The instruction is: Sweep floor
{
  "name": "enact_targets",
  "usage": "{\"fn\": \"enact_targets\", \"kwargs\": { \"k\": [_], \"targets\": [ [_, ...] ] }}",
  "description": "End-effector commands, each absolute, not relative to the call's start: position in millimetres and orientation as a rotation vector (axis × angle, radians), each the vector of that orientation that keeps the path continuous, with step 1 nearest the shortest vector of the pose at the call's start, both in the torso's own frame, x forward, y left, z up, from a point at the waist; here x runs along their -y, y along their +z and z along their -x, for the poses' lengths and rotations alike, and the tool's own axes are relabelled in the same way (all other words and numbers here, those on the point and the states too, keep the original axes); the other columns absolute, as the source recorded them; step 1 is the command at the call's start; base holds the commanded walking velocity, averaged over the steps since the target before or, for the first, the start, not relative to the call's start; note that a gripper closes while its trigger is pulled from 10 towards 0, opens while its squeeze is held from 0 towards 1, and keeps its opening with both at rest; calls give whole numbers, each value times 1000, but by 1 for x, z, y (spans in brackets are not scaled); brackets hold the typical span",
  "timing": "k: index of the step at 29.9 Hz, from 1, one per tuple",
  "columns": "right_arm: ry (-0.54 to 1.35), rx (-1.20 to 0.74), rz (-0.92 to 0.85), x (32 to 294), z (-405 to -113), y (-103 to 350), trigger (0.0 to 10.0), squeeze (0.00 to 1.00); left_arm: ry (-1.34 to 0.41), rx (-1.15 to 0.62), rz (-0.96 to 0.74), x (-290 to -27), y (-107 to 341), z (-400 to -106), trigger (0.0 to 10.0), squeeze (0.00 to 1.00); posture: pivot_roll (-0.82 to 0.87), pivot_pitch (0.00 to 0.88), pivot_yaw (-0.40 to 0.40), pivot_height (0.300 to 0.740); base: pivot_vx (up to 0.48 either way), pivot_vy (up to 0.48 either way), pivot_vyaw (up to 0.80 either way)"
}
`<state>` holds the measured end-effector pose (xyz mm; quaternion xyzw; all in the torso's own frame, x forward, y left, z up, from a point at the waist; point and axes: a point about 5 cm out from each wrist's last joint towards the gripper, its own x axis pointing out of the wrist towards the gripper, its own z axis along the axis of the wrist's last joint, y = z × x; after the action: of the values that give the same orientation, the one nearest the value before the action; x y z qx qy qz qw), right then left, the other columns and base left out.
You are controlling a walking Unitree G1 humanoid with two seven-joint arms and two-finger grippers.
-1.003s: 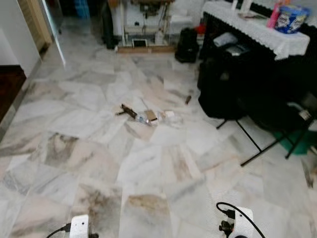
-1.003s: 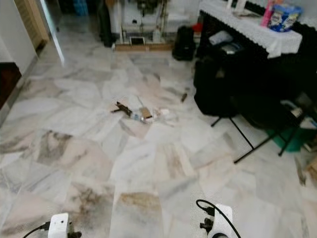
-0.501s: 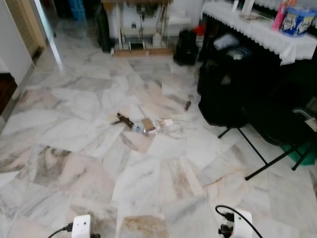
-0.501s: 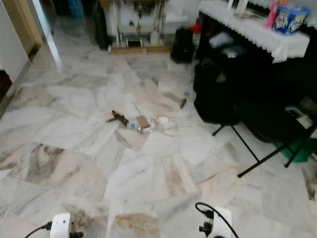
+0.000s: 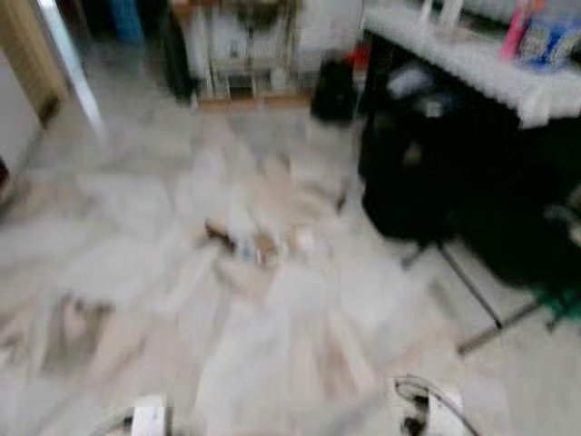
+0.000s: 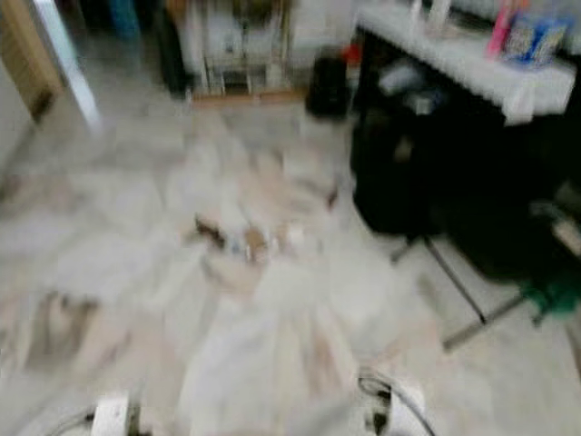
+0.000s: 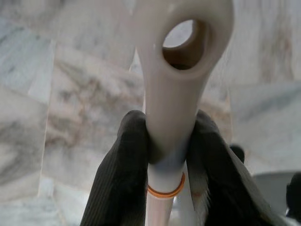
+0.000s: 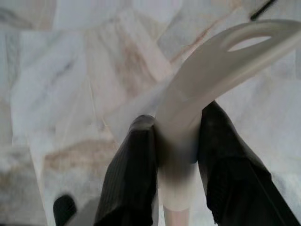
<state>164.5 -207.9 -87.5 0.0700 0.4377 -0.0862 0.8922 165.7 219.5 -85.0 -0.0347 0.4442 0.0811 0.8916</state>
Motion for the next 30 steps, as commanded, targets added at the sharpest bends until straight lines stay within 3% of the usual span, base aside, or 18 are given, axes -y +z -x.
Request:
{"fn": "enact_targets", "kwargs": {
  "k": [1, 30],
  "targets": [
    [-158, -880, -153, 201, -173, -85, 10000, 0, 181, -927, 56, -228, -84, -163, 10000, 0, -46, 0, -46, 740, 420, 0, 0],
    [-156, -867, -151, 201, -177, -83, 10000, 0, 180, -910, 61, -225, -83, -168, 10000, 0, -47, 0, -52, 740, 421, 0, 0]
  ]
}}
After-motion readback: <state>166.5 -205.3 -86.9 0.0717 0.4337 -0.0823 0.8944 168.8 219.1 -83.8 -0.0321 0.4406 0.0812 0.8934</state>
